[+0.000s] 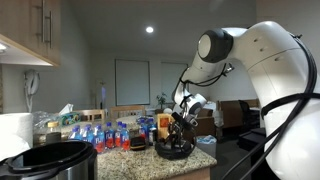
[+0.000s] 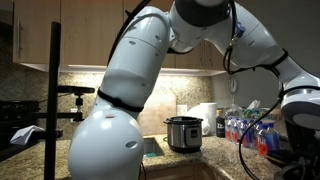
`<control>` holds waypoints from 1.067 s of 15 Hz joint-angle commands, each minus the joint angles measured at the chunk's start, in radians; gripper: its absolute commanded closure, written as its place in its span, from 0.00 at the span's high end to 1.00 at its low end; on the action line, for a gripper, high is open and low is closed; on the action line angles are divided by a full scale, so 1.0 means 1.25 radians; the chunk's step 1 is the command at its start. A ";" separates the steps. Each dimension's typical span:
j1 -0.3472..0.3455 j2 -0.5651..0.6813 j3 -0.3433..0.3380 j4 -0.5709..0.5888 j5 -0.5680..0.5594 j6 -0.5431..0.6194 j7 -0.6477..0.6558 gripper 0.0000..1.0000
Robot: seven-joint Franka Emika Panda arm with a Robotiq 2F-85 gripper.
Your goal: Put the black lid on the rice cooker then remove it and place it on the counter.
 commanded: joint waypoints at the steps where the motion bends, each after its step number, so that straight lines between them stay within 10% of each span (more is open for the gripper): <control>1: 0.004 0.005 0.014 0.014 0.017 0.036 0.035 0.00; 4: 0.007 0.002 0.020 0.010 0.007 0.042 0.053 0.00; 5: 0.008 -0.003 0.020 0.005 0.005 0.042 0.055 0.27; 16: 0.028 -0.080 -0.010 -0.038 -0.155 0.054 0.169 0.92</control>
